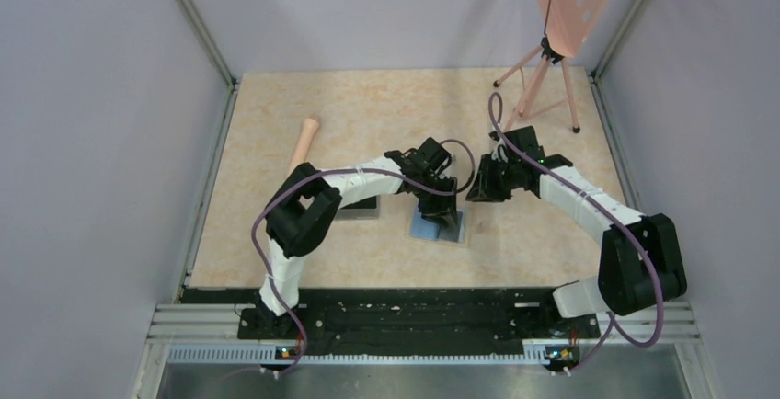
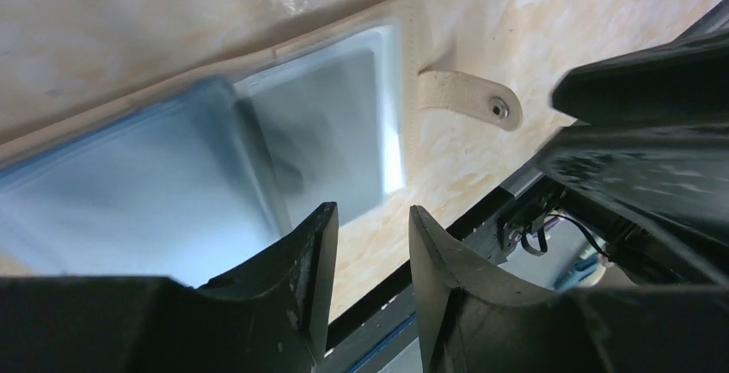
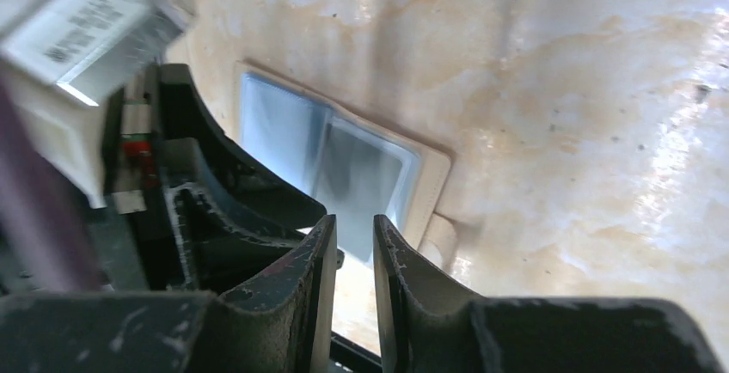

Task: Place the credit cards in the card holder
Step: Turn over the card slot in the card holder, then pick up the credit card from the storage box.

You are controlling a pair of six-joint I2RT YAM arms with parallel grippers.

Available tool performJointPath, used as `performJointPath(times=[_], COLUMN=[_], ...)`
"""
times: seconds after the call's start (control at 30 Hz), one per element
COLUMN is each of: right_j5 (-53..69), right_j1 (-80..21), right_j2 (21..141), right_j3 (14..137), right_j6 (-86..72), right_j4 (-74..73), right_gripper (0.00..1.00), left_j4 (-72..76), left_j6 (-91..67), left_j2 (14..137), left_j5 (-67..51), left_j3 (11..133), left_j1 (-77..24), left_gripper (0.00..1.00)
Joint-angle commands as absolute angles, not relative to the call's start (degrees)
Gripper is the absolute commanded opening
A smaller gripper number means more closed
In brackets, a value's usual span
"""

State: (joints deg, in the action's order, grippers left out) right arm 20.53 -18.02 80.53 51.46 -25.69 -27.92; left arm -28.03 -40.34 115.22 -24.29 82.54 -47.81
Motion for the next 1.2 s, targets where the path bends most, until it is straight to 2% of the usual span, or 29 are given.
performJointPath(times=[0.0,0.17,0.3,0.47,0.63,0.8,0.87,1.0,1.17], right_j5=[19.7,21.6,23.3,24.5,24.4,23.7,23.7,24.7,26.6], right_j1=[-16.6,-16.6,-16.7,-17.3,-20.5,-24.9,-27.0,-30.4,-32.9], right_j2=[78.2,78.5,79.5,81.1,84.7,90.9,93.9,98.8,105.4], right_j3=[51.1,51.4,52.0,54.1,58.6,65.7,68.7,74.3,81.1], right_j6=[-25.3,-24.9,-24.7,-24.3,-25.5,-28.2,-30.0,-34.0,-36.1], right_j4=[-29.1,-29.2,-29.0,-29.0,-29.1,-28.9,-28.6,-26.9,-26.0], right_gripper=[0.23,0.23,0.26,0.31,0.34,0.38,0.38,0.4,0.44], left_j4=[-22.2,-20.6,-17.4,-12.0,-3.1,4.0,1.1,-16.6,-33.9], left_j6=[-41.9,-41.3,-40.1,-40.3,-43.9,-48.5,-47.2,-36.6,-26.8], left_j2=[118.3,117.0,111.6,103.8,95.3,87.8,85.4,82.9,85.0], left_j5=[-31.7,-31.3,-28.0,-25.6,-27.8,-35.3,-36.8,-35.7,-29.8], left_j3=[83.6,82.8,80.6,75.1,66.3,57.3,55.4,58.2,64.7], left_j1=[-48.8,-49.0,-48.7,-46.1,-39.1,-27.1,-21.7,-13.6,-10.3], left_gripper=[0.42,0.43,0.5,0.53,0.55,0.56,0.56,0.56,0.55])
